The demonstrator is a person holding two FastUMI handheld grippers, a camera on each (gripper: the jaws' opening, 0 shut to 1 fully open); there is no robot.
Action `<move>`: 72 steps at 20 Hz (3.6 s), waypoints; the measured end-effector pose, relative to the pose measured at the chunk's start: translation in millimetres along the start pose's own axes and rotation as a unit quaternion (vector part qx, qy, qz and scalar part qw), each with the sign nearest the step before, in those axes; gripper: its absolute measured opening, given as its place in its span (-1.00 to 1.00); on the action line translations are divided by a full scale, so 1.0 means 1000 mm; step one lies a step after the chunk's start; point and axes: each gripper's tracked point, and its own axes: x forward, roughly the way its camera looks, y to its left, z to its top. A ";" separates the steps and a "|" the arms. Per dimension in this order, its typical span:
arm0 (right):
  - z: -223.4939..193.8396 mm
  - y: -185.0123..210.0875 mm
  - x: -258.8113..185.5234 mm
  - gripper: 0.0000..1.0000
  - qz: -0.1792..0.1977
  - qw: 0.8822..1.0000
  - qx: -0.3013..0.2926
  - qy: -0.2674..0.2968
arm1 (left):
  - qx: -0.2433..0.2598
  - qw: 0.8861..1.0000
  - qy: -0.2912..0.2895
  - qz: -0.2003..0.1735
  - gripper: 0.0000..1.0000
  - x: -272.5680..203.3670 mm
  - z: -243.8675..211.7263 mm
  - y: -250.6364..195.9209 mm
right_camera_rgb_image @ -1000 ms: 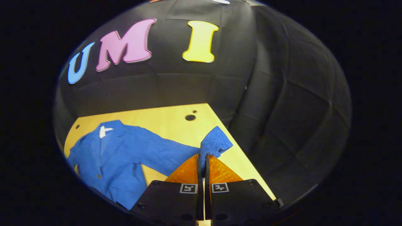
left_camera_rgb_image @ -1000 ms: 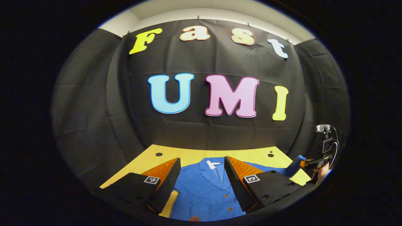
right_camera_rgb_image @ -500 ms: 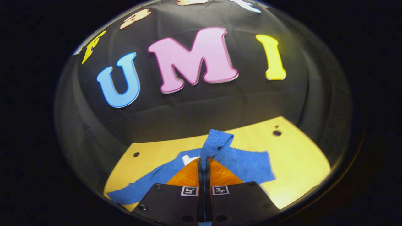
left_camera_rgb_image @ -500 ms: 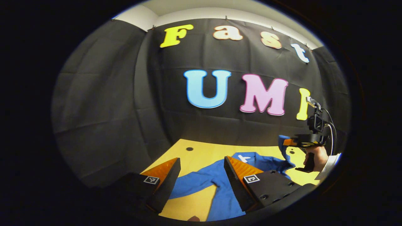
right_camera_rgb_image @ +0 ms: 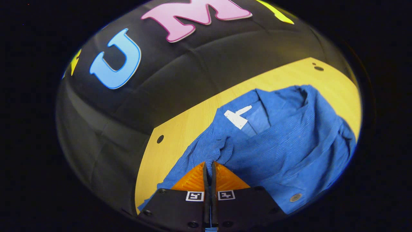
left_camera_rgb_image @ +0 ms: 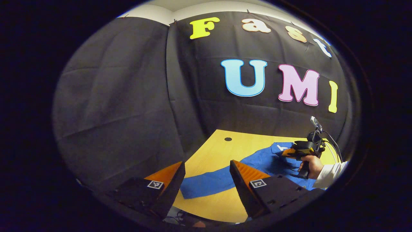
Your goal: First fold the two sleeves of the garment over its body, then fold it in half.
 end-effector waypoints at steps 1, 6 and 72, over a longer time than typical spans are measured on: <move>-0.007 -0.002 0.010 -0.97 0.002 1.000 0.015 0.012 | -0.013 1.000 0.024 0.006 0.60 0.010 -0.013 0.004; -0.057 -0.004 0.033 -0.98 0.013 0.994 0.063 0.090 | -0.093 0.989 0.112 -0.002 0.65 0.018 -0.051 -0.002; 0.255 -0.260 -0.582 0.92 -0.250 0.870 -0.251 -0.343 | 0.147 0.876 0.283 -0.362 -1.00 0.136 -0.105 -0.548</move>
